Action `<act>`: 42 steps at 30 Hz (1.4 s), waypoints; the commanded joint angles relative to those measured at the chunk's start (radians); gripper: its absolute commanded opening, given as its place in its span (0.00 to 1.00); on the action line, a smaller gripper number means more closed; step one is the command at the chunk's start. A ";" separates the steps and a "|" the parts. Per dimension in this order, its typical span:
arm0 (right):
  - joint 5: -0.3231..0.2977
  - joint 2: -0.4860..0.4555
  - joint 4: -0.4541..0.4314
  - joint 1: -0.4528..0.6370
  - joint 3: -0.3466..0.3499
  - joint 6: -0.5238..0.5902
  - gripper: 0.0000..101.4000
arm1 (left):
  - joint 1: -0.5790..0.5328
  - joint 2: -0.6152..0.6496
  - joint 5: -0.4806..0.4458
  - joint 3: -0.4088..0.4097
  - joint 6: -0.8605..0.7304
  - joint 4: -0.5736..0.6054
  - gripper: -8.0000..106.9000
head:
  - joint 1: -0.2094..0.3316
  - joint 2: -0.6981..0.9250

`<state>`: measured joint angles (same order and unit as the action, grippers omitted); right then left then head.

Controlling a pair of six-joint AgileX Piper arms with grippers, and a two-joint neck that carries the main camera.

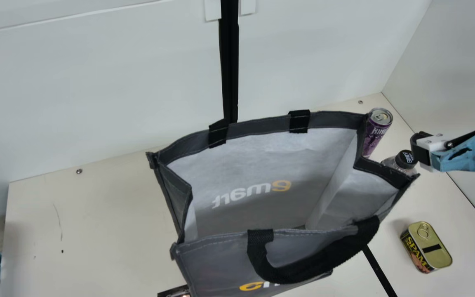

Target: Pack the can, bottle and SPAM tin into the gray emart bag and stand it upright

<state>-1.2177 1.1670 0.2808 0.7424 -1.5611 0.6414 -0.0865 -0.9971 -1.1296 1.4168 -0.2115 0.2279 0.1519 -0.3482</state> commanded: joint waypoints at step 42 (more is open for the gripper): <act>0.000 0.000 0.000 0.000 0.000 0.000 0.94 | -0.376 -0.327 0.010 0.467 0.014 -0.101 0.85 | 0.023 -0.001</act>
<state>-1.2177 1.1670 0.2808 0.7424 -1.5611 0.6414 -0.4502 -1.3205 -1.1190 1.8735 -0.2014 0.1310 0.1519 -0.3467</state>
